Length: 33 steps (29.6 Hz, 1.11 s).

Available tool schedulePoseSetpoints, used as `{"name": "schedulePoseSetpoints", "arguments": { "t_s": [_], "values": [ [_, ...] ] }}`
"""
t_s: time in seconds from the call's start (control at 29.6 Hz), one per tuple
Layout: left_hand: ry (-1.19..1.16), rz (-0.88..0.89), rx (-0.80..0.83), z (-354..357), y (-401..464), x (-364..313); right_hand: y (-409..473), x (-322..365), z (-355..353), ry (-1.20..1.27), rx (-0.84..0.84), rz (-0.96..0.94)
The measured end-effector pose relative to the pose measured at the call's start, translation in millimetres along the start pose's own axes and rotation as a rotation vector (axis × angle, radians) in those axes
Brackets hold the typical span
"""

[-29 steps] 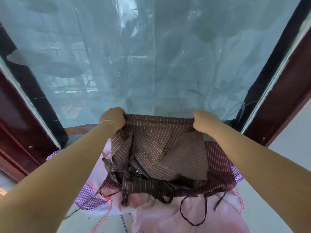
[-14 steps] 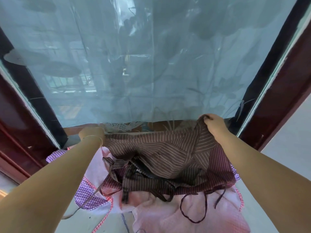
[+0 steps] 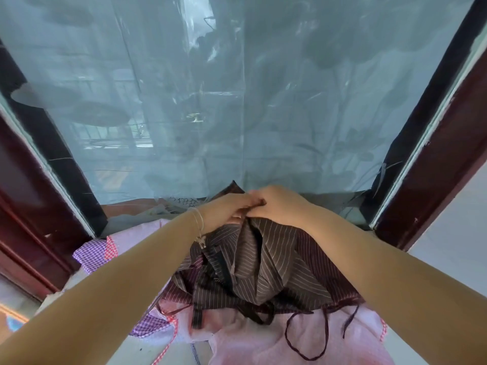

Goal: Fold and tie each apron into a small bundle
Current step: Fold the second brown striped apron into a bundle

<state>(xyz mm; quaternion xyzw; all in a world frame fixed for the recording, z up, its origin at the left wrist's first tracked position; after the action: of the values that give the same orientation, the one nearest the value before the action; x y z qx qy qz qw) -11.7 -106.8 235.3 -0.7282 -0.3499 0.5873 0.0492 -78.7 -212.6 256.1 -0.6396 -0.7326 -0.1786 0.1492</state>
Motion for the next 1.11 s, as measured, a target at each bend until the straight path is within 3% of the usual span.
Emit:
{"name": "schedulePoseSetpoints", "arguments": {
  "t_s": [0.1,0.2,0.34,0.41,0.47,0.57,0.64,0.88,1.01,1.11],
  "values": [
    [0.376,0.154,-0.092,6.6,4.3,2.7,-5.3,-11.4,-11.3,-0.122,-0.082,0.105],
    [0.350,0.172,-0.238,-3.0,11.3,8.1,-9.6,-24.2,-16.6,-0.014,-0.069,0.184],
    [0.358,0.194,-0.336,-20.2,6.8,3.3,-35.7,-52.1,-14.9,0.282,0.266,0.293],
    [0.418,0.189,-0.358,-24.3,1.7,2.2,-47.6,-70.8,-14.7,0.307,0.287,0.345],
    [0.516,0.196,-0.351,-19.7,-1.5,0.1,-49.2,-85.4,-21.1,0.434,-0.003,0.381],
    [0.663,0.221,-0.289,-2.9,-11.3,-9.7,-47.6,-86.8,-23.6,1.115,-0.549,0.330],
    [0.629,0.262,-0.251,8.5,-18.2,-17.6,-45.0,-79.2,-16.5,1.333,-0.645,0.307],
    [0.156,0.321,-0.090,18.5,-41.0,-30.8,-33.7,-32.3,-4.1,1.325,-0.375,0.204],
    [0.096,0.432,-0.116,19.1,-41.8,-36.5,-28.3,-12.8,-3.5,1.449,-0.279,0.054],
    [0.069,0.444,-0.097,17.5,-45.3,-41.1,-26.9,-8.0,-5.8,1.481,-0.309,0.021]
  ]
}}
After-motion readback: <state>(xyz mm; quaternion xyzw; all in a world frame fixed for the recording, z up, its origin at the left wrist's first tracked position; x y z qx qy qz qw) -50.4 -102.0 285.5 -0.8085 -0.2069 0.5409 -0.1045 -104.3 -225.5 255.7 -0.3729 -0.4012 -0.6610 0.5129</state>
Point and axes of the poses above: each hand's wrist, its own y-axis towards the middle knuckle, its own z-axis out of the palm, x = y × z, the point moved 4 cm from there along y, towards the middle knuckle, and after that the axes turned 14 degrees about -z, right-handed, at the moved point
